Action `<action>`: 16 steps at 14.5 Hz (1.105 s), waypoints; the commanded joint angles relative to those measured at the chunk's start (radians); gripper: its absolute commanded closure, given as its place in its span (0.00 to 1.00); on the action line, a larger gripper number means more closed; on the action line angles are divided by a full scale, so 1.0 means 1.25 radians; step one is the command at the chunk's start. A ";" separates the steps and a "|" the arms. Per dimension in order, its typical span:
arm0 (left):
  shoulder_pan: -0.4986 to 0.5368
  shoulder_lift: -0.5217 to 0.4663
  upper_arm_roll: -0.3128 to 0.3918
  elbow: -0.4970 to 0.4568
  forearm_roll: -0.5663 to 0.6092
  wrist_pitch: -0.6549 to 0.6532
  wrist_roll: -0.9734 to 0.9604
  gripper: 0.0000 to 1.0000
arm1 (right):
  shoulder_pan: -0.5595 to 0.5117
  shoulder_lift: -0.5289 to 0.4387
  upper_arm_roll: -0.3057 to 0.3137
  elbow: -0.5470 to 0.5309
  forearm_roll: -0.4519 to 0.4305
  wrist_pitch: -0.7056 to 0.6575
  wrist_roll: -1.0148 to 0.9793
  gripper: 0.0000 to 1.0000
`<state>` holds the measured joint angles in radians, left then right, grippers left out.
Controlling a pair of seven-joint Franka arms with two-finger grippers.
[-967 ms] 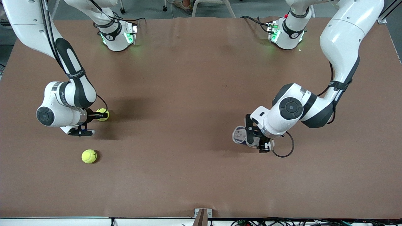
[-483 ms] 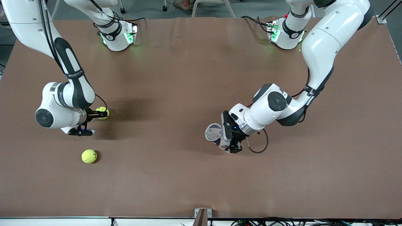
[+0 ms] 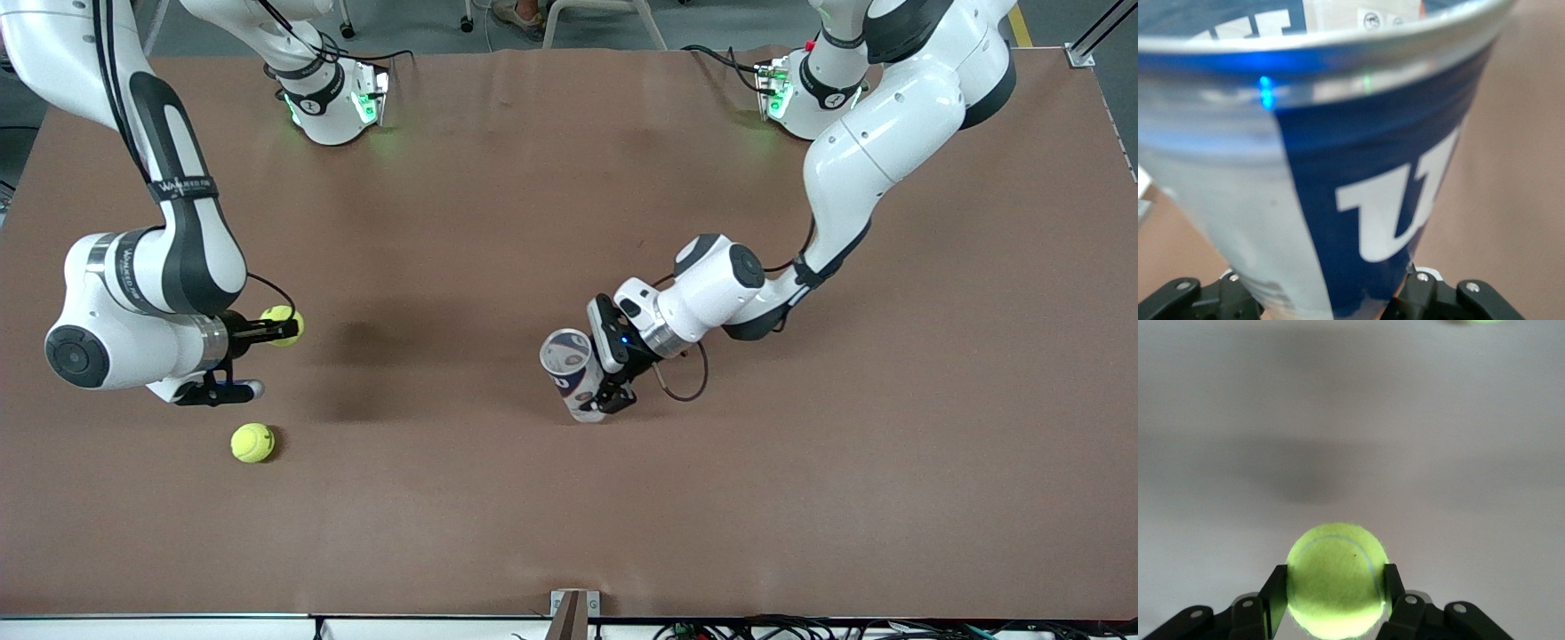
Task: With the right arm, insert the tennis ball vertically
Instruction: 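Lift the can upright with the left gripper while the right gripper lifts the ball, then move the ball with the right gripper to the can's open rim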
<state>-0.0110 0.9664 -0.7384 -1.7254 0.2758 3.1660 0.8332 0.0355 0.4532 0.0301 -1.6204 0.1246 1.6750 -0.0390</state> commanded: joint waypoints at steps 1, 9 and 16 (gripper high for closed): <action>-0.012 -0.001 -0.020 -0.026 -0.013 0.041 -0.079 0.30 | 0.013 0.001 0.008 0.059 0.121 -0.043 -0.001 0.63; -0.081 0.029 -0.020 -0.031 -0.013 0.070 -0.215 0.29 | 0.080 -0.002 0.007 0.156 0.431 -0.043 0.036 0.64; -0.105 0.050 -0.019 -0.044 -0.012 0.123 -0.216 0.29 | 0.153 -0.002 0.027 0.151 0.476 -0.034 0.091 0.64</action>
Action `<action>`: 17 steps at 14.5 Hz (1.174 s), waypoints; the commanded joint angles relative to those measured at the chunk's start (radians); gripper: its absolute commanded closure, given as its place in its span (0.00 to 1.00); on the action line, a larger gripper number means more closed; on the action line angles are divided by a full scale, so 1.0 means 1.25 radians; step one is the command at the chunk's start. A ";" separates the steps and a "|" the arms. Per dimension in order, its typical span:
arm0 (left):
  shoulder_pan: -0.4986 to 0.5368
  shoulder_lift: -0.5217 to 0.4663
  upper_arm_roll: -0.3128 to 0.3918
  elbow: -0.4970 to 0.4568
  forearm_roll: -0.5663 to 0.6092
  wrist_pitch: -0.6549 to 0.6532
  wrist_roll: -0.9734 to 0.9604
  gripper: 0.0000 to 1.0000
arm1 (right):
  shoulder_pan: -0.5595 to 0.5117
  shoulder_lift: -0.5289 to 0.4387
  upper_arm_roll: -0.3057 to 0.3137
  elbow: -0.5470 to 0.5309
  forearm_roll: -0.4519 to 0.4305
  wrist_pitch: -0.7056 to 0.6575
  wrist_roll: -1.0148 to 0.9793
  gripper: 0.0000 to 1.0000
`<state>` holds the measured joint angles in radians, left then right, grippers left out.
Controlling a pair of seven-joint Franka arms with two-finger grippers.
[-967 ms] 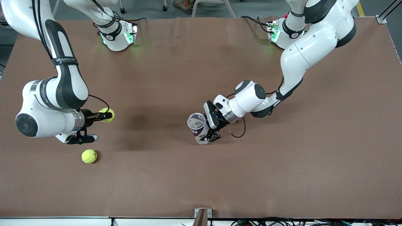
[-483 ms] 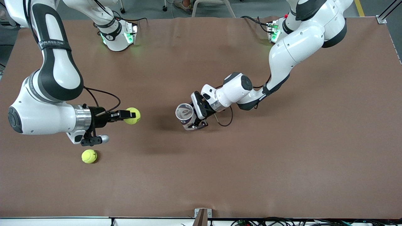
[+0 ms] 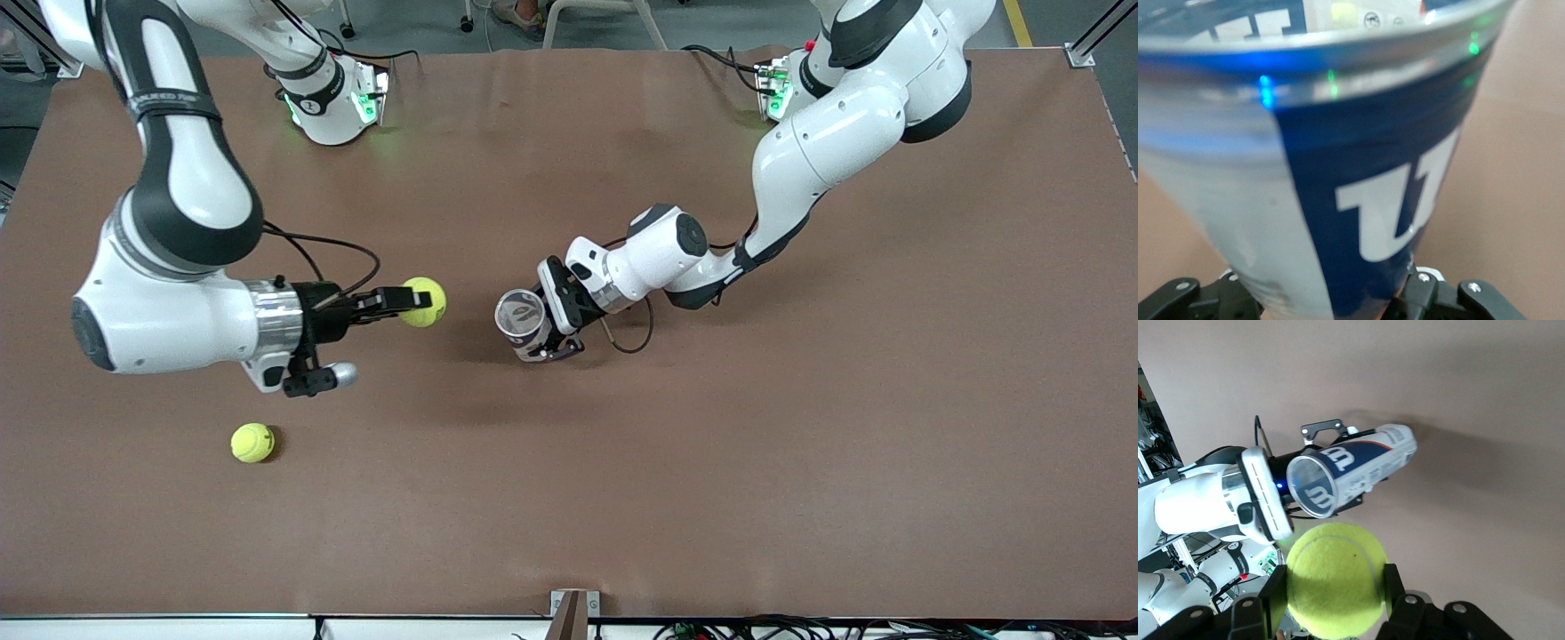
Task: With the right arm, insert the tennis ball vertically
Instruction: 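Move the ball with the right gripper to the can's open rim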
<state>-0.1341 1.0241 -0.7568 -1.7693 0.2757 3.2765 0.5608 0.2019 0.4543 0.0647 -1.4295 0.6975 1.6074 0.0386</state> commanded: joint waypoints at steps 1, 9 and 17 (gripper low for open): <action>-0.007 0.016 -0.004 -0.009 -0.011 0.045 0.002 0.29 | 0.029 0.000 0.000 -0.001 0.018 0.032 0.029 0.64; -0.012 0.024 0.000 -0.020 -0.001 0.061 0.004 0.28 | 0.084 0.022 -0.001 -0.005 0.016 0.103 0.049 0.64; -0.051 0.020 0.042 -0.011 0.008 0.061 0.019 0.28 | 0.102 0.051 -0.001 -0.005 0.013 0.135 0.055 0.64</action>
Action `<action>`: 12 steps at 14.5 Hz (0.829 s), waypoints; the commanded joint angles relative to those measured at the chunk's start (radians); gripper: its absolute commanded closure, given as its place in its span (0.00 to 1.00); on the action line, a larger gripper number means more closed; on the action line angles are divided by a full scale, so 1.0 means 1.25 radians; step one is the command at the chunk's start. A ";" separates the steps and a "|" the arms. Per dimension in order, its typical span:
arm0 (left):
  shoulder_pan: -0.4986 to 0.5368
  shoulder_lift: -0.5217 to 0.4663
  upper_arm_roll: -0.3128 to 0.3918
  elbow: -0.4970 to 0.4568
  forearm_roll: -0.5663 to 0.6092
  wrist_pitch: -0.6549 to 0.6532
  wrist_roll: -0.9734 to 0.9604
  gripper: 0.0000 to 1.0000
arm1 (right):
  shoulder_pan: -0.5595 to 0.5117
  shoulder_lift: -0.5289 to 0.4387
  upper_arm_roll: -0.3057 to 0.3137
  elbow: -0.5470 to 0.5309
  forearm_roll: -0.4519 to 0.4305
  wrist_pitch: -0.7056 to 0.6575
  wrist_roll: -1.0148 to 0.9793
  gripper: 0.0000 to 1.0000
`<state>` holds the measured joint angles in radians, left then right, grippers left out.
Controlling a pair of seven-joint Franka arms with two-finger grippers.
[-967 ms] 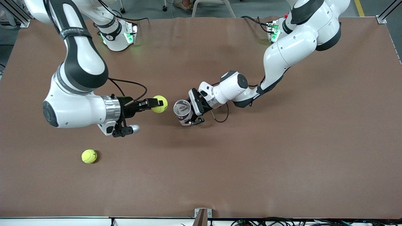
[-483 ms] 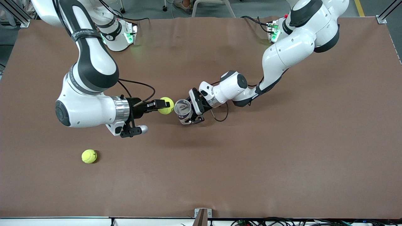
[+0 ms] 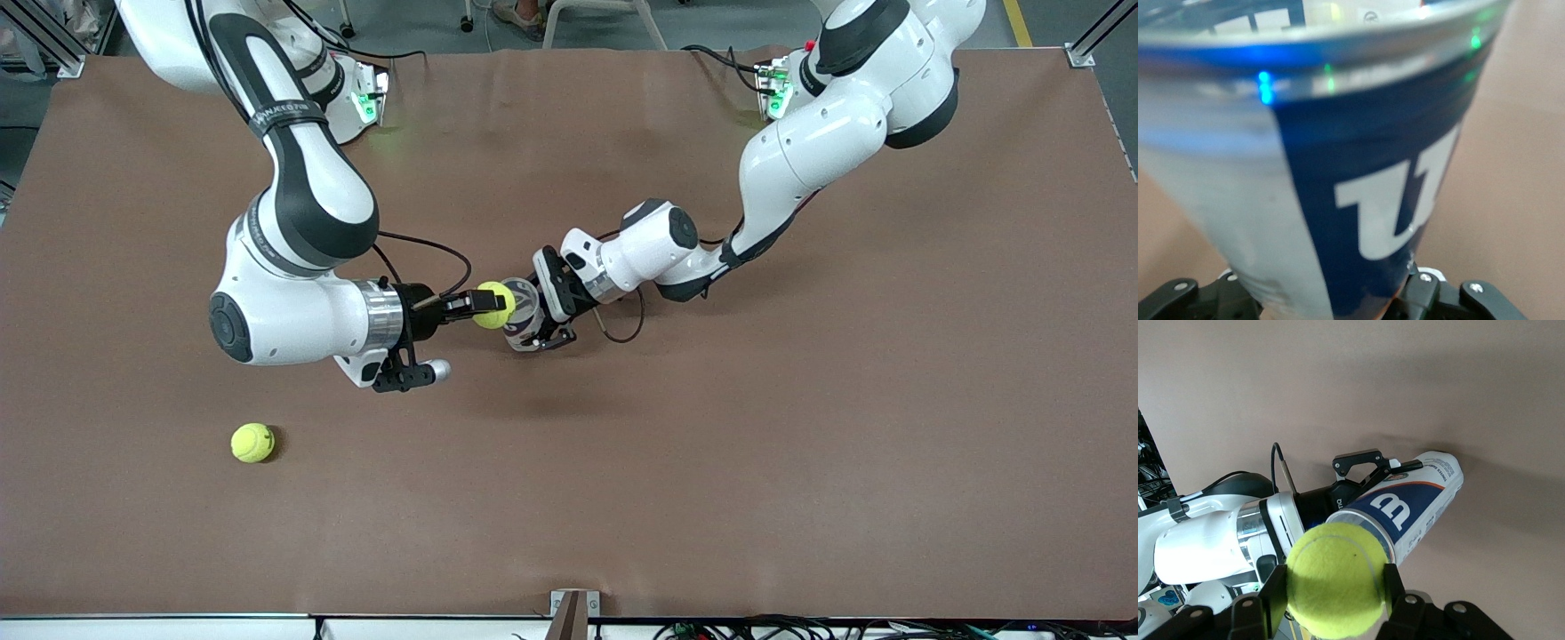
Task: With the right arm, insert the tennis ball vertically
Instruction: 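Move the ball with the right gripper to the can's open rim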
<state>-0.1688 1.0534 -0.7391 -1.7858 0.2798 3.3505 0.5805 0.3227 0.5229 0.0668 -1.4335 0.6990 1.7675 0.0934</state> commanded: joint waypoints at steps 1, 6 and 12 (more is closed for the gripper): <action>-0.023 -0.005 0.028 0.003 0.013 0.002 0.004 0.28 | 0.008 -0.001 -0.003 -0.002 0.009 0.007 0.011 0.64; -0.023 0.002 0.033 0.000 0.056 0.013 0.003 0.28 | 0.011 -0.005 -0.004 -0.028 0.003 -0.026 0.033 0.63; -0.023 0.000 0.033 0.001 0.056 0.015 0.003 0.28 | 0.024 -0.012 -0.004 -0.029 0.003 -0.045 0.042 0.63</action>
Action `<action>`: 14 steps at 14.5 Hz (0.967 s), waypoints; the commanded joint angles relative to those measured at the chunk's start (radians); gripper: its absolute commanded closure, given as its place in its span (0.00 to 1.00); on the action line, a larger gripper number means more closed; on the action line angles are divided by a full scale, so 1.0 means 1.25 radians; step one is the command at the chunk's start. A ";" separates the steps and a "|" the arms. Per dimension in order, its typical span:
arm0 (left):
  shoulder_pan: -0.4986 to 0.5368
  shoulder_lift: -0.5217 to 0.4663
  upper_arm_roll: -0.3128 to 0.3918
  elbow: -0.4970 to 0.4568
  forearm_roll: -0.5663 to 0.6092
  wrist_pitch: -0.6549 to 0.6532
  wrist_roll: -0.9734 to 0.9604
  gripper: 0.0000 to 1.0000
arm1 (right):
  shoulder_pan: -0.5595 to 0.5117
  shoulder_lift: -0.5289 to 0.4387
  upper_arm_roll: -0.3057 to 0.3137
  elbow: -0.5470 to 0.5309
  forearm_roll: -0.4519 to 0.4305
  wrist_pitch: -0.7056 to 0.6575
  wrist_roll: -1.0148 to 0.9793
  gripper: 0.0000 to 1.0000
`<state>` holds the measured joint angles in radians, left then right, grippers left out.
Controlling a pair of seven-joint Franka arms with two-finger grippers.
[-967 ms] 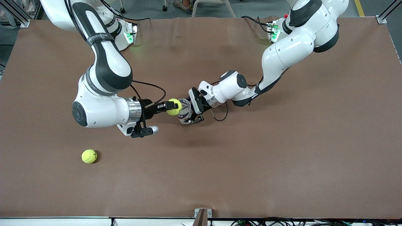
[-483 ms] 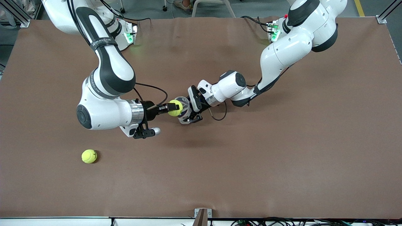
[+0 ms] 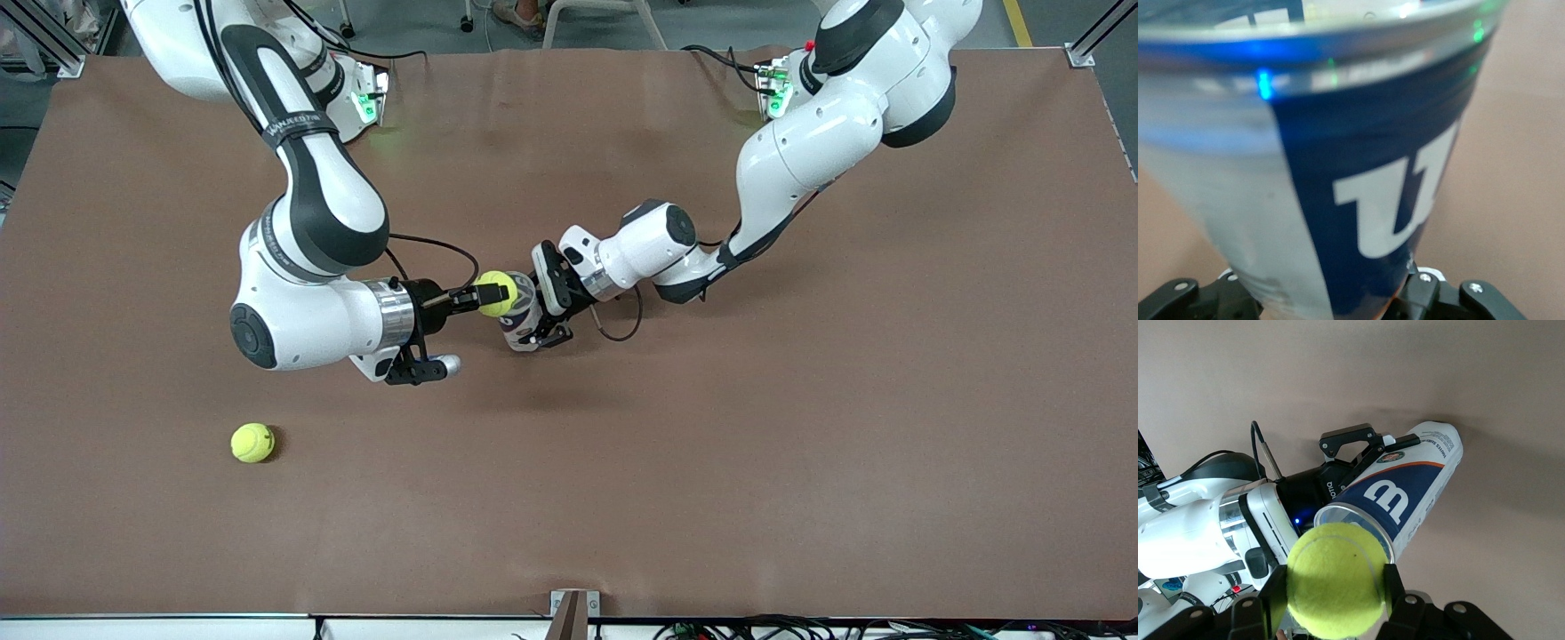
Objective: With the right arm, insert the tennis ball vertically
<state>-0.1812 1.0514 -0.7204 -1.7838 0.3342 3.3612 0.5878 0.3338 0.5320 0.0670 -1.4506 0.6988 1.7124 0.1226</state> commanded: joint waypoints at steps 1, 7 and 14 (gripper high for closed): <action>-0.013 0.002 0.019 0.000 0.012 0.006 -0.003 0.28 | 0.020 -0.019 -0.005 -0.015 0.002 0.004 0.022 0.63; -0.013 0.003 0.018 0.000 0.012 0.005 -0.004 0.27 | 0.035 -0.015 -0.008 -0.016 -0.023 0.008 0.022 0.56; -0.013 0.002 0.018 0.000 0.012 0.006 -0.004 0.27 | 0.036 -0.012 -0.008 -0.016 -0.045 0.008 0.027 0.00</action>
<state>-0.1821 1.0514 -0.7194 -1.7838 0.3343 3.3627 0.5878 0.3700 0.5322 0.0612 -1.4546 0.6526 1.7173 0.1348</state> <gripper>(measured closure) 0.264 0.313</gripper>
